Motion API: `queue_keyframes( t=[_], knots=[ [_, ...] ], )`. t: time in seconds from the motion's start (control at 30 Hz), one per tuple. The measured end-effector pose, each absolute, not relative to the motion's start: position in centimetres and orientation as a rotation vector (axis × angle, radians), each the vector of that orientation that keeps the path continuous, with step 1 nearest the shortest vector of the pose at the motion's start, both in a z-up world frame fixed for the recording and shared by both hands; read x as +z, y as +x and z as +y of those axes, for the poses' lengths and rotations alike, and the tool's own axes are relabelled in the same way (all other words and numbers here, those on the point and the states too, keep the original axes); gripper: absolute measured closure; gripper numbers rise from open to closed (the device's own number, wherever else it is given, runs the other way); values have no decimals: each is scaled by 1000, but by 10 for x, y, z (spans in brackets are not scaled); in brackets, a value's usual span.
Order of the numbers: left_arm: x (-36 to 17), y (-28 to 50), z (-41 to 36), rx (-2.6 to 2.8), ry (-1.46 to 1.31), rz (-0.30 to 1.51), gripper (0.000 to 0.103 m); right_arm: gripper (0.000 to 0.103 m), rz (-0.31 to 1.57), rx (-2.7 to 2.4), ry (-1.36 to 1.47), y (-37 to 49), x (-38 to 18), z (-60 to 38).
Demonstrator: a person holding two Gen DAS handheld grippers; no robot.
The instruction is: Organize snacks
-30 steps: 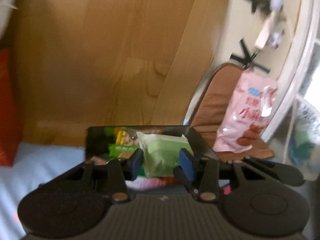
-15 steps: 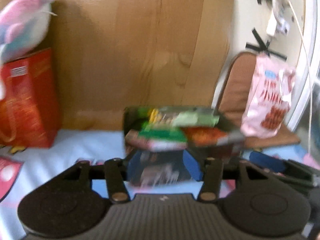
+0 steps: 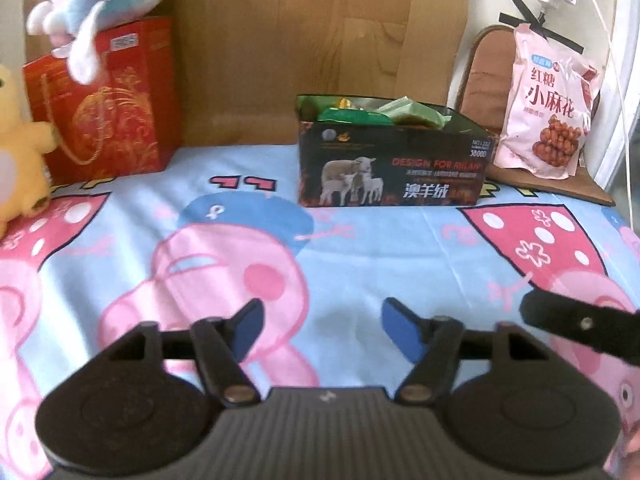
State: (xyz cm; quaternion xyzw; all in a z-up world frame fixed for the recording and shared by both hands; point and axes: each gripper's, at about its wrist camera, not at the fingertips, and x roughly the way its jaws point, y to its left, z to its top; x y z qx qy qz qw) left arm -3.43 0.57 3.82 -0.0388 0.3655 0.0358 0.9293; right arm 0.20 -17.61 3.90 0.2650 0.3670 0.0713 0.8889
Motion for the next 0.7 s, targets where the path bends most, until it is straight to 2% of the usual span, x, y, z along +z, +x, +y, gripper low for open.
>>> queue_keyframes(
  t=[0.03, 0.1, 0.47, 0.7],
  knots=[
    [39, -39, 8, 83, -79, 739, 11, 22, 761, 152, 555, -1, 41, -174],
    [41, -49, 10, 117, -68, 719, 4, 20, 756, 162, 556, -6, 44, -169],
    [47, -75, 25, 164, -74, 697, 0, 18, 758, 205, 506, -26, 51, -142],
    [52, -81, 31, 190, -88, 695, 0, 9, 702, 189, 481, -35, 59, -138]
  ],
)
